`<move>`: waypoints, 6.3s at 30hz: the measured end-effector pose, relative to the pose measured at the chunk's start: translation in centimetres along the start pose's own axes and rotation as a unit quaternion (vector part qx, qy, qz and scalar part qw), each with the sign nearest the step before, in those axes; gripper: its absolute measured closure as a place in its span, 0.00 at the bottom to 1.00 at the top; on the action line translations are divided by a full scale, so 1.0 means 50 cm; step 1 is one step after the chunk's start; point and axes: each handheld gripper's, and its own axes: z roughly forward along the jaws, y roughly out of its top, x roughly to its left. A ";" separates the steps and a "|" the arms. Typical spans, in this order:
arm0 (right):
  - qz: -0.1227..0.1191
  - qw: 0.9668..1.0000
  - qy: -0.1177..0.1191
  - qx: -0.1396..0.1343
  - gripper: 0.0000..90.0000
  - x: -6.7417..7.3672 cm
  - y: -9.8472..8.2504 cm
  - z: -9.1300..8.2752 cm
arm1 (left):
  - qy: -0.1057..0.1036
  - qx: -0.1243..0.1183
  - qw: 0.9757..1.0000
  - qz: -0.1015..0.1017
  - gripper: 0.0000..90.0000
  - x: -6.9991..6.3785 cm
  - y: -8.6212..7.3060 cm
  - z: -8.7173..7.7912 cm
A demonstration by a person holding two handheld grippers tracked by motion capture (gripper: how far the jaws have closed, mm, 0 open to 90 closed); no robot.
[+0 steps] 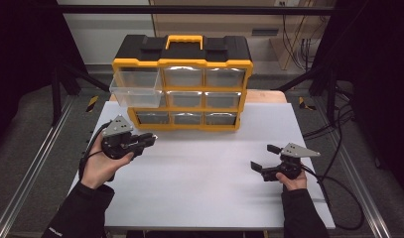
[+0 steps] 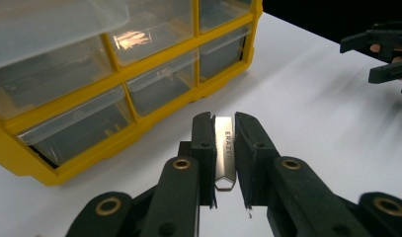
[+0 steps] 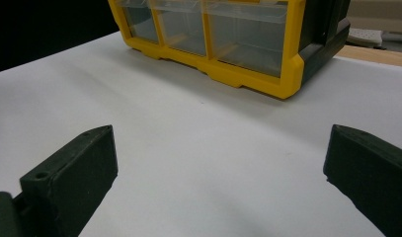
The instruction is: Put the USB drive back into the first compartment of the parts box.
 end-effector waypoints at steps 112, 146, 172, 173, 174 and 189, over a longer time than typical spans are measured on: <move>0.000 1.000 0.000 0.002 0.01 -0.001 0.000 -0.001 | 0.080 -0.070 0.994 -0.011 0.88 0.083 0.218 -0.082; -0.002 1.000 -0.001 0.002 0.01 -0.001 0.000 0.000 | 0.113 -0.053 0.992 -0.017 0.88 0.133 0.242 -0.035; -0.002 1.000 -0.001 0.003 0.01 -0.001 0.000 -0.001 | 0.120 -0.038 0.992 -0.019 0.88 0.161 0.223 -0.006; -0.002 1.000 -0.001 0.003 0.01 -0.001 0.000 0.000 | 0.121 -0.036 0.992 -0.018 0.88 0.162 0.222 -0.005; -0.003 1.000 -0.001 0.003 0.01 -0.001 0.000 0.000 | 0.121 -0.035 0.992 -0.018 0.88 0.163 0.221 -0.005; -0.003 1.000 -0.002 0.003 0.01 -0.002 0.000 0.000 | 0.127 -0.025 0.991 -0.021 0.87 0.169 0.212 0.004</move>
